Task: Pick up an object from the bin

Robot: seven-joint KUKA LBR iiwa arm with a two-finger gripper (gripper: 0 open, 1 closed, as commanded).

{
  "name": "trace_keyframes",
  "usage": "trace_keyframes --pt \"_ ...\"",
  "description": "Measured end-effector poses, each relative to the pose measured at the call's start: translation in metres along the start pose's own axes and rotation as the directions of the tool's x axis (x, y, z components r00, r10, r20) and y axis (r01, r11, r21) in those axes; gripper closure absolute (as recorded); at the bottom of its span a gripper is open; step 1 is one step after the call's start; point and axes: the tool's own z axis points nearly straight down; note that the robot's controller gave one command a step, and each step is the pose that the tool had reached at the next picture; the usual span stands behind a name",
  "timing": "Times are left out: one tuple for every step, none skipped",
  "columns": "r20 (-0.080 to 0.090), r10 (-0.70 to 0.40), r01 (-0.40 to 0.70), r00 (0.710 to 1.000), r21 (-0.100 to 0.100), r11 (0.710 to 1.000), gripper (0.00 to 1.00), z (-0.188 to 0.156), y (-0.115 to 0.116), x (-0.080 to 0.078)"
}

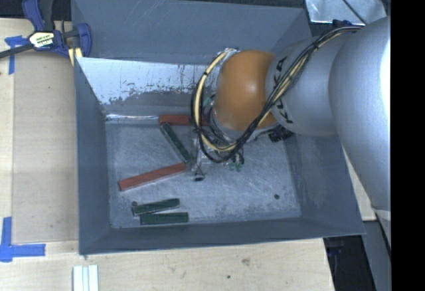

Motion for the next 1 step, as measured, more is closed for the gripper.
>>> trace_keyframes --pt "-0.002 0.0 0.0 1.0 0.0 1.0 0.0 0.0007 0.0 0.0006"
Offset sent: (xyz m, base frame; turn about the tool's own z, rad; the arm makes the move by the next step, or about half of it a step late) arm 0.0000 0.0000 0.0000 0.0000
